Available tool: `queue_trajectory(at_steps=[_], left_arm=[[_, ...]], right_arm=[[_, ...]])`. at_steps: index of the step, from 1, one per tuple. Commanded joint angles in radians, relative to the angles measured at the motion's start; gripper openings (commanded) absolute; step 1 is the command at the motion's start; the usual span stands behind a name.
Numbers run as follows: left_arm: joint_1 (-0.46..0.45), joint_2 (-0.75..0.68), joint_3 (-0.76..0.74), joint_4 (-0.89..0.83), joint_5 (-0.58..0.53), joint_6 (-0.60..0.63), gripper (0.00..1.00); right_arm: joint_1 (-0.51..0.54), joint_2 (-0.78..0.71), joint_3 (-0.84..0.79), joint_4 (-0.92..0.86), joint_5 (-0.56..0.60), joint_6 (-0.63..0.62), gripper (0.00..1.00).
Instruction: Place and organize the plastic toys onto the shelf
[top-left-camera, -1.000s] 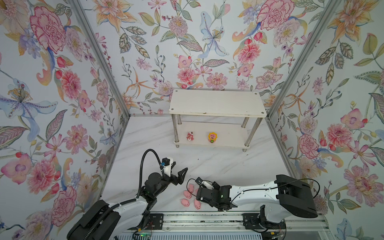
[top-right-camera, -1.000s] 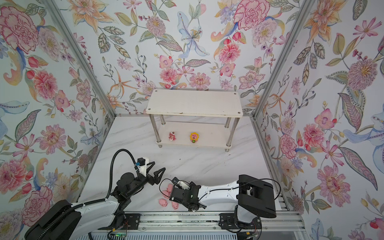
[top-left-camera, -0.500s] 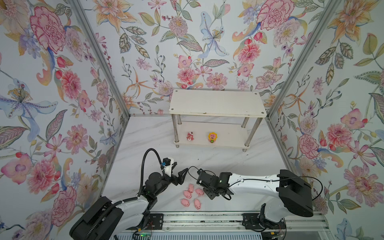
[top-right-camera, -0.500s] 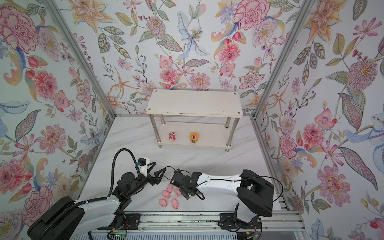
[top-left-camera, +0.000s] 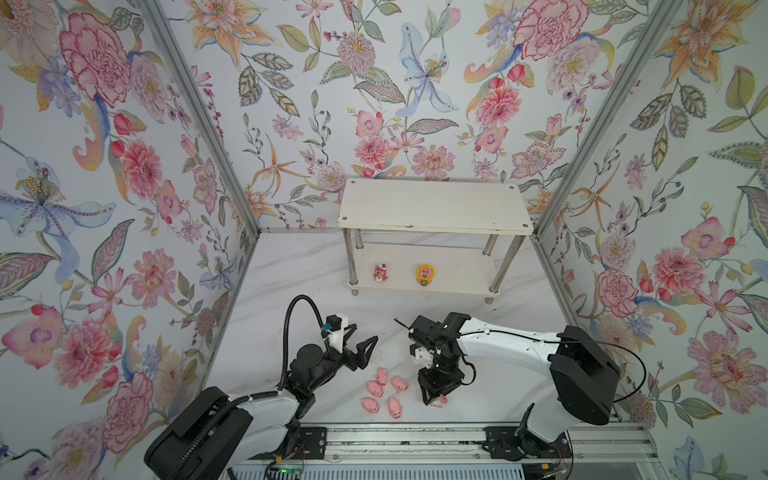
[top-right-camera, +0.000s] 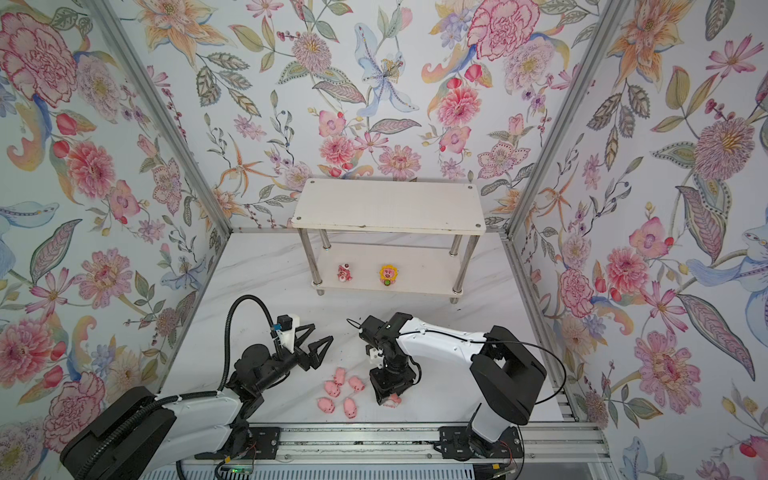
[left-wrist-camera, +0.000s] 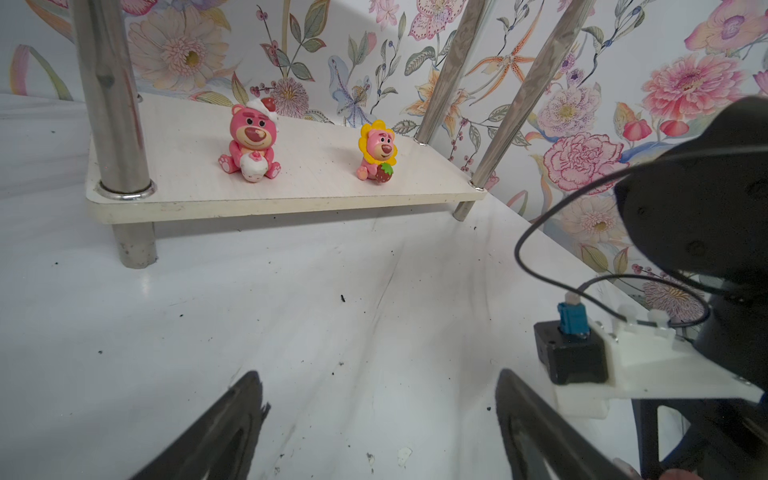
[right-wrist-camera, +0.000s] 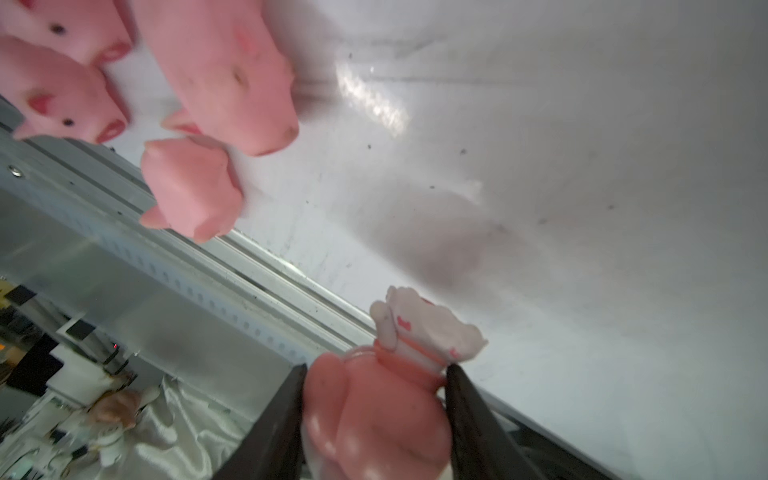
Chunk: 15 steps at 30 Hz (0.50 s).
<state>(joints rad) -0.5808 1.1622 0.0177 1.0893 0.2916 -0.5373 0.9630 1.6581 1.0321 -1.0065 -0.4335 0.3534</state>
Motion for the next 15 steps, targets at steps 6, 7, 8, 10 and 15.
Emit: queue_trajectory(at_steps=[6,7,8,10,15], left_arm=[[0.012,0.015,-0.008,0.052,0.035,-0.012,0.88],[0.012,0.016,-0.008,0.052,0.037,-0.010,0.88],[0.011,0.017,-0.007,0.051,0.037,-0.010,0.88],[0.011,0.020,-0.007,0.052,0.034,-0.008,0.88],[0.013,0.041,-0.004,0.061,0.038,-0.008,0.88]], right_arm=[[-0.060,0.142,0.029,-0.093,-0.108,-0.148,0.38],[-0.068,0.157,0.036,-0.094,-0.103,-0.159,0.38],[-0.075,0.170,0.044,-0.093,-0.091,-0.163,0.38],[-0.085,0.185,0.062,-0.096,-0.075,-0.178,0.39],[-0.120,0.204,0.126,-0.099,0.002,-0.190,0.49]])
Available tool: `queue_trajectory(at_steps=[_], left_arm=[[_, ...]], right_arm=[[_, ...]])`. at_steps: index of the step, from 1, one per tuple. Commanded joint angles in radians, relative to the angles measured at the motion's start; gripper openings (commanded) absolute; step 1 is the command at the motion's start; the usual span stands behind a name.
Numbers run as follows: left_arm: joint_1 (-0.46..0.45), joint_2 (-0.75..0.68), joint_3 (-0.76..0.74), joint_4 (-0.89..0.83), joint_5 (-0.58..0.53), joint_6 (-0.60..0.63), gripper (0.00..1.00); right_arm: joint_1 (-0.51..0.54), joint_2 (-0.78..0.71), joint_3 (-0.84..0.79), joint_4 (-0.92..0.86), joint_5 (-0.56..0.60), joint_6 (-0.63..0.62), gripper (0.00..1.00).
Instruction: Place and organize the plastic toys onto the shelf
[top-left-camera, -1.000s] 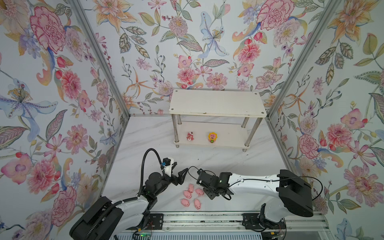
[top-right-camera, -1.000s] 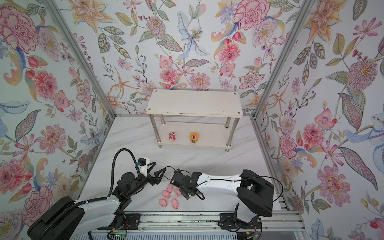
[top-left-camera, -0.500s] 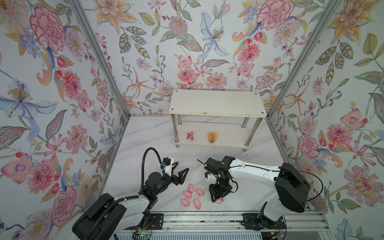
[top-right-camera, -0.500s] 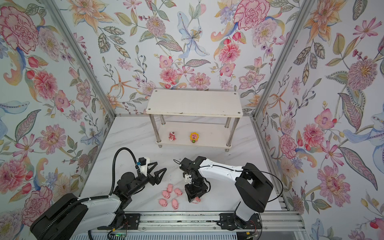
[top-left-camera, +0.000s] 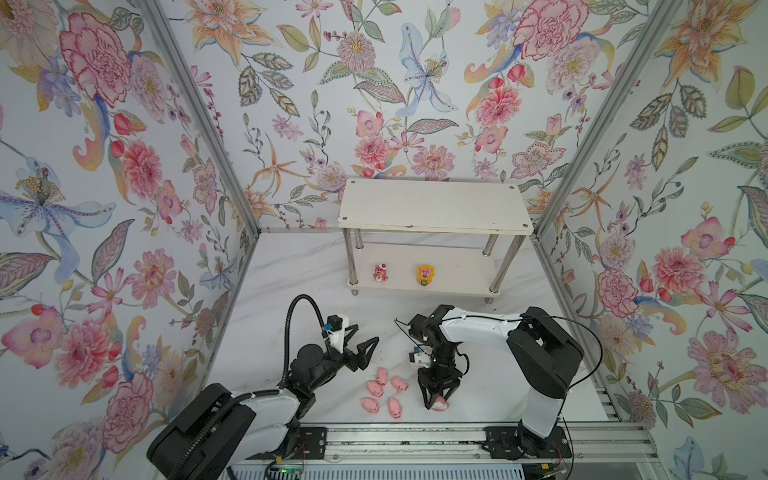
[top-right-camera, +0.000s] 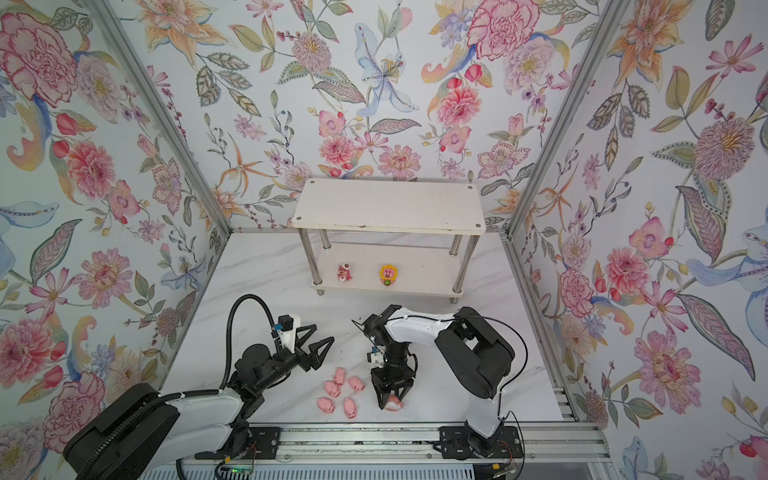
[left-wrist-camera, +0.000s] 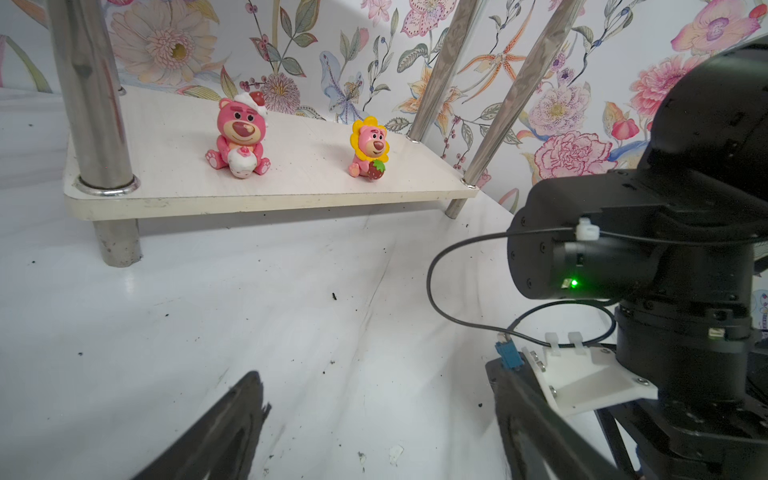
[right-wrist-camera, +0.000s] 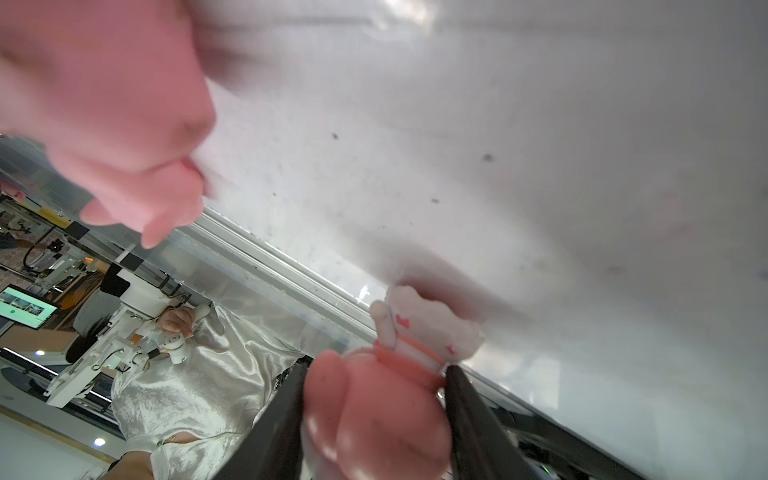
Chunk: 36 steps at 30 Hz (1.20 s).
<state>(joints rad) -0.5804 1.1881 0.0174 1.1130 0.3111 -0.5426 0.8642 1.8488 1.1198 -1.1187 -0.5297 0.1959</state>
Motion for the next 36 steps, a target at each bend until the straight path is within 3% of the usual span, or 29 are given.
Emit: queue_trajectory(at_steps=[1,8,15,16,22,25,31,36], left_arm=[[0.013,0.023,-0.002,0.041,0.018,-0.003,0.88],[0.014,0.070,0.004,0.072,0.034,-0.014,0.87],[0.016,0.081,0.004,0.094,0.058,-0.032,0.86],[0.016,0.075,0.005,0.092,0.057,-0.031,0.86],[0.015,0.037,0.016,-0.010,-0.005,-0.028,0.81],[0.016,0.034,0.029,-0.045,0.004,-0.041,0.80],[0.017,0.032,0.021,-0.030,0.004,-0.048,0.81],[0.019,-0.001,0.010,-0.050,-0.019,-0.034,0.82]], right_arm=[[-0.027,0.010,0.050,0.012,0.114,-0.034,0.53],[-0.038,-0.064,0.102,0.027,0.277,-0.008,0.76],[0.000,-0.286,0.022,0.102,0.467,0.155,0.85],[0.015,-0.332,0.002,0.115,0.504,0.191,1.00],[0.166,-0.559,-0.184,0.240,0.708,0.502,0.99],[0.275,-0.596,-0.263,0.272,0.853,0.679,0.99],[0.488,-0.477,-0.251,0.282,0.997,0.874,0.99],[0.557,-0.355,-0.193,0.281,1.034,0.935,0.96]])
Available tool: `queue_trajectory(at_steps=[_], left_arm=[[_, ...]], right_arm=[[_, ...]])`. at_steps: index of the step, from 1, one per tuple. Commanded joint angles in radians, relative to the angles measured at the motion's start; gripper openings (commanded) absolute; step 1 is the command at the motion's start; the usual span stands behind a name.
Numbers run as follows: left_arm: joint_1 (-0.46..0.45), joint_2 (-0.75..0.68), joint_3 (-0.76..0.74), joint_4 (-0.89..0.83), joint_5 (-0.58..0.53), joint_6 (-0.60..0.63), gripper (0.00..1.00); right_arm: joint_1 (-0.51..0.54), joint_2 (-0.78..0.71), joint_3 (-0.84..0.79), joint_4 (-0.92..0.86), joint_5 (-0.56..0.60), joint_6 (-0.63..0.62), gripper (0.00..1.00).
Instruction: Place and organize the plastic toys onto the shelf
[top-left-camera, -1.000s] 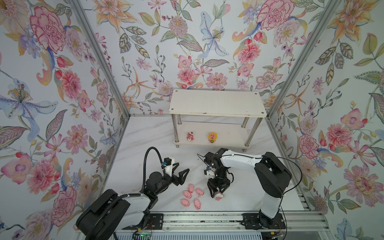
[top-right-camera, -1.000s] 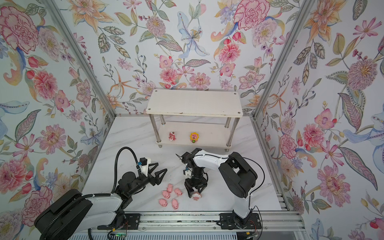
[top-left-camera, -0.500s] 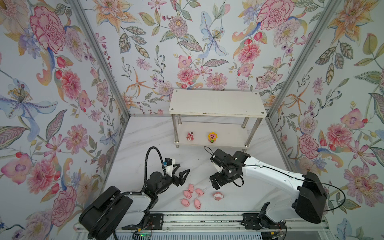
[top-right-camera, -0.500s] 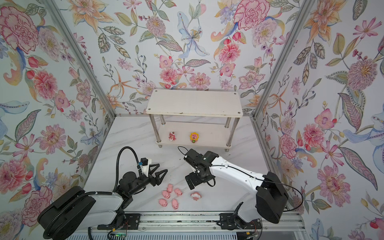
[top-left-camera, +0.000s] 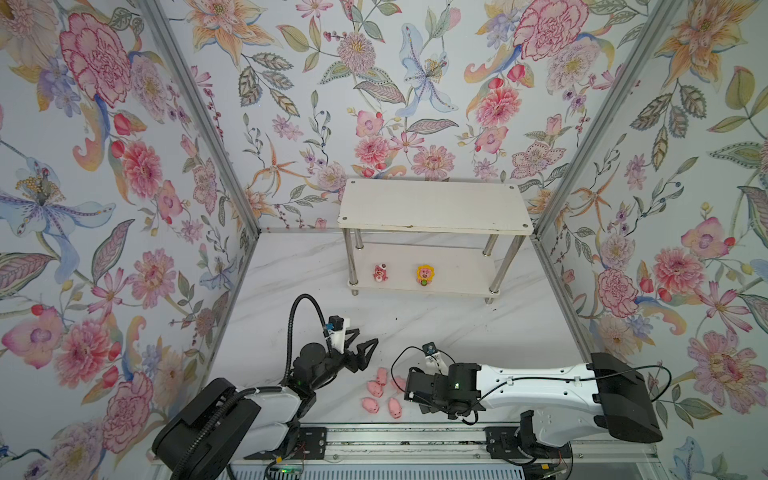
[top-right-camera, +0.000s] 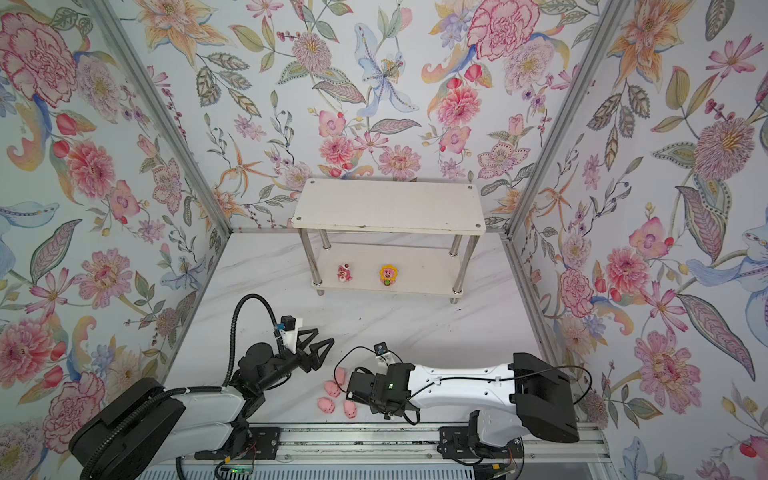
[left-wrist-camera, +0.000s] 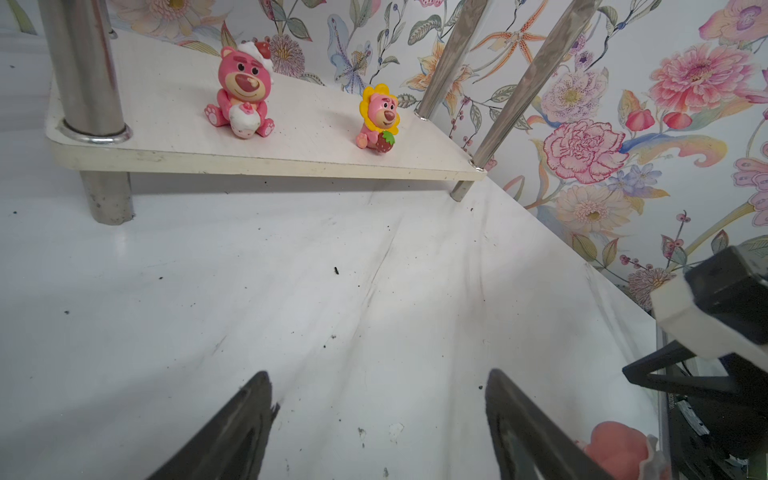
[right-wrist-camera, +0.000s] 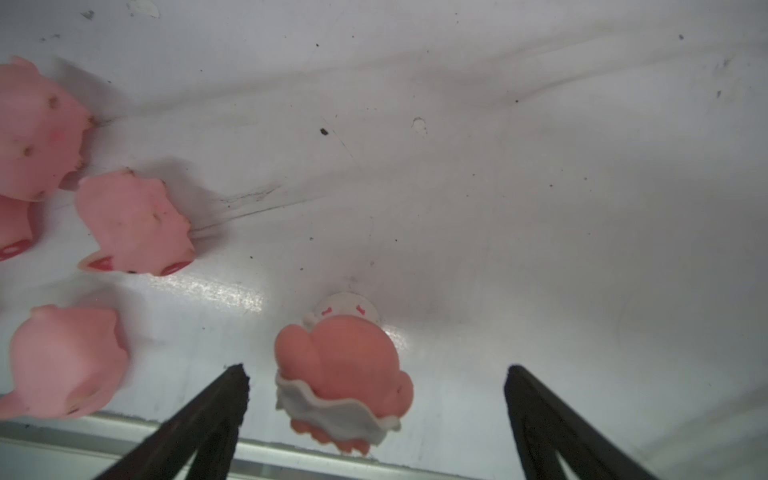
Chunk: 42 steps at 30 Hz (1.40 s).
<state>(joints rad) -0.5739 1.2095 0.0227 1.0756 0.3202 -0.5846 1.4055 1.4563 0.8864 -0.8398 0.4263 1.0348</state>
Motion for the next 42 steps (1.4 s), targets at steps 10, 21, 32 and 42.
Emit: queue_trajectory(at_steps=[10,21,32,42], left_arm=[[0.015,-0.030,0.001,-0.022,-0.046,0.013,0.83],[0.017,0.034,0.005,0.032,-0.025,-0.008,0.83],[0.019,0.050,0.005,0.049,-0.015,-0.015,0.83],[0.022,0.048,0.005,0.050,-0.014,-0.011,0.83]], right_arm=[[0.031,0.029,-0.049,0.087,0.059,0.264,0.82],[0.019,-0.150,-0.263,0.253,0.013,0.410,0.63],[-0.095,-0.219,-0.282,0.255,-0.020,0.233,0.40],[-0.325,-0.385,-0.414,0.644,-0.214,-0.318,0.25]])
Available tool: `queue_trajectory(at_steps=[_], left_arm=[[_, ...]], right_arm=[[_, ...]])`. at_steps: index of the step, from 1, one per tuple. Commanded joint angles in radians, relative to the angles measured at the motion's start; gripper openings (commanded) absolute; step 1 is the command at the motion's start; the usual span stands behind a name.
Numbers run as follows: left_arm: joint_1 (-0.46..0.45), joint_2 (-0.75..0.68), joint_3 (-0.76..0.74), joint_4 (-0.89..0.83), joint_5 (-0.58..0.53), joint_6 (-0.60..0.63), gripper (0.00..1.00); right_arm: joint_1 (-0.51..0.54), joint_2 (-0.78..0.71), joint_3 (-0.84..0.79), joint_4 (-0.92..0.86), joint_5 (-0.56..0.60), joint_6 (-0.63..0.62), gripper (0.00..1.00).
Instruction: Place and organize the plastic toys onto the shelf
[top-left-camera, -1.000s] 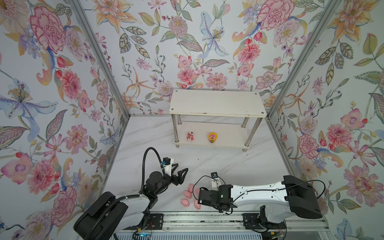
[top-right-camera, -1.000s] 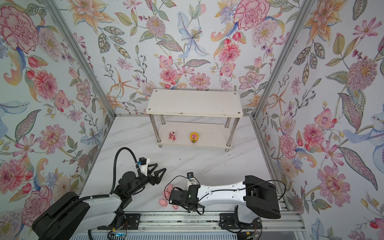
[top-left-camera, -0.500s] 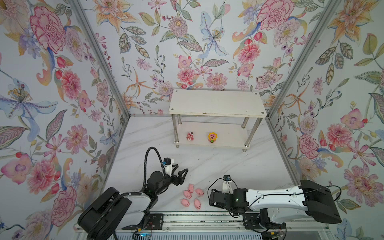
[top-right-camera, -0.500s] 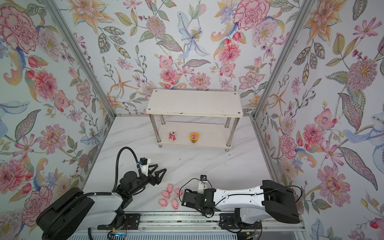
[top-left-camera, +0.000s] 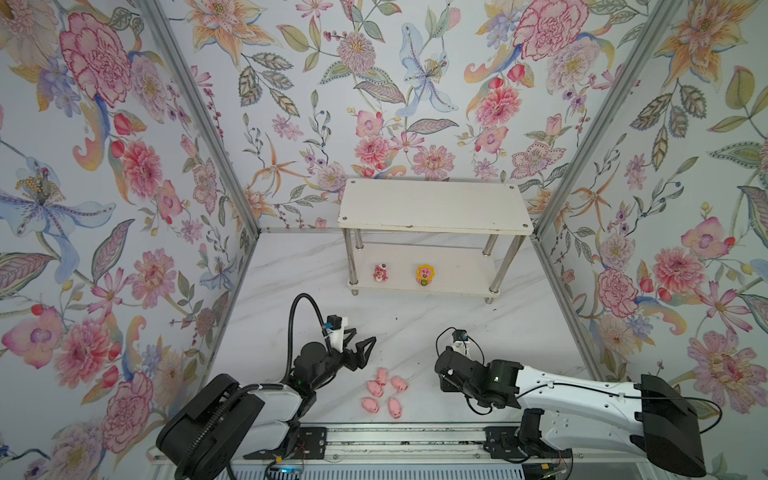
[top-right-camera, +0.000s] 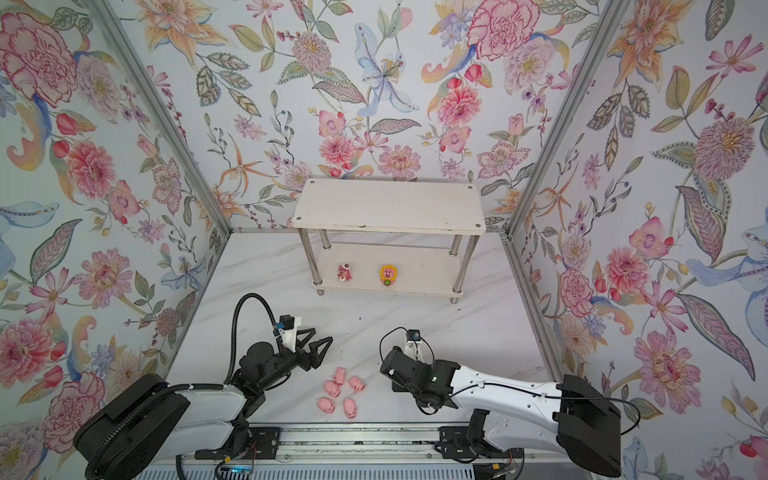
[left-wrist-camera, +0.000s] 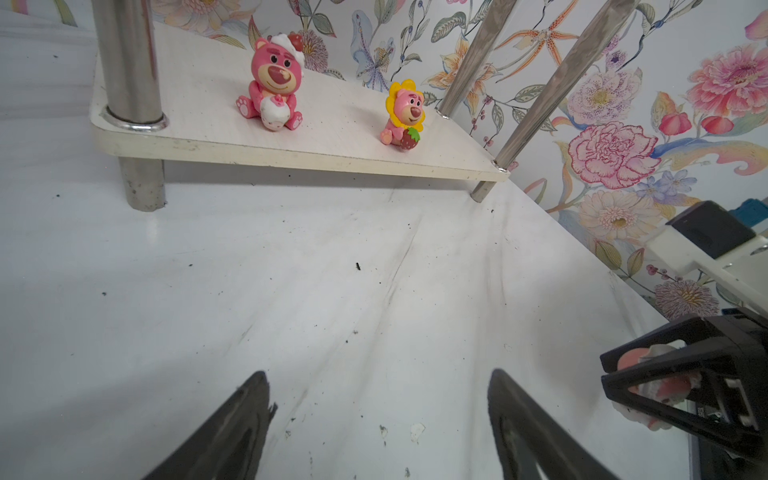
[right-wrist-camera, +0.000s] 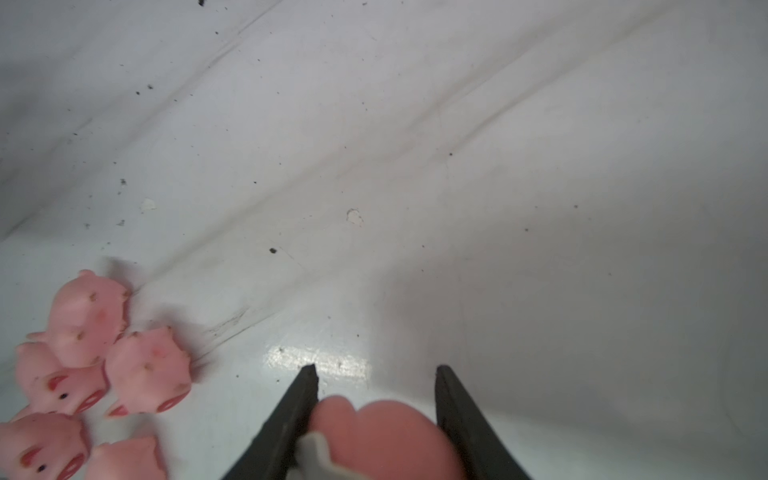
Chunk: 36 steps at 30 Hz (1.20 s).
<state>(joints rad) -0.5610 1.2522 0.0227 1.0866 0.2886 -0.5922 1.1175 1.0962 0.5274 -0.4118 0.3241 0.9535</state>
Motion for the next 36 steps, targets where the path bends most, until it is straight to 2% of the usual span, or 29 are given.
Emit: queue_trajectory(at_steps=[1,3,8,12,17,19,24,31,36], left_arm=[[0.012,0.007,0.005,0.041,0.018,-0.004,0.83],[0.012,0.008,0.003,0.044,0.020,-0.003,0.83],[0.012,0.022,-0.004,0.080,0.021,-0.004,0.83],[0.013,0.040,-0.008,0.108,0.027,-0.007,0.83],[0.015,0.050,-0.008,0.113,0.025,-0.005,0.83],[0.017,0.052,-0.009,0.113,0.025,-0.004,0.83],[0.021,0.055,-0.009,0.114,0.026,-0.003,0.83],[0.022,0.059,-0.009,0.124,0.034,-0.010,0.84],[0.024,0.063,-0.010,0.132,0.039,-0.015,0.84]], right_arm=[[-0.058,-0.028,-0.082,0.285,-0.151,-0.275,0.24],[-0.092,-0.013,-0.134,0.434,-0.238,-0.363,0.22],[-0.176,0.088,-0.174,0.675,-0.424,-0.513,0.20],[-0.224,0.231,-0.161,0.828,-0.543,-0.547,0.21],[-0.228,0.412,-0.110,0.903,-0.623,-0.568,0.21],[-0.229,0.455,-0.095,0.911,-0.629,-0.564,0.23],[-0.224,0.477,-0.088,0.899,-0.611,-0.564,0.45],[-0.220,0.362,-0.122,0.788,-0.486,-0.600,0.68],[-0.220,0.257,-0.145,0.710,-0.407,-0.602,0.75]])
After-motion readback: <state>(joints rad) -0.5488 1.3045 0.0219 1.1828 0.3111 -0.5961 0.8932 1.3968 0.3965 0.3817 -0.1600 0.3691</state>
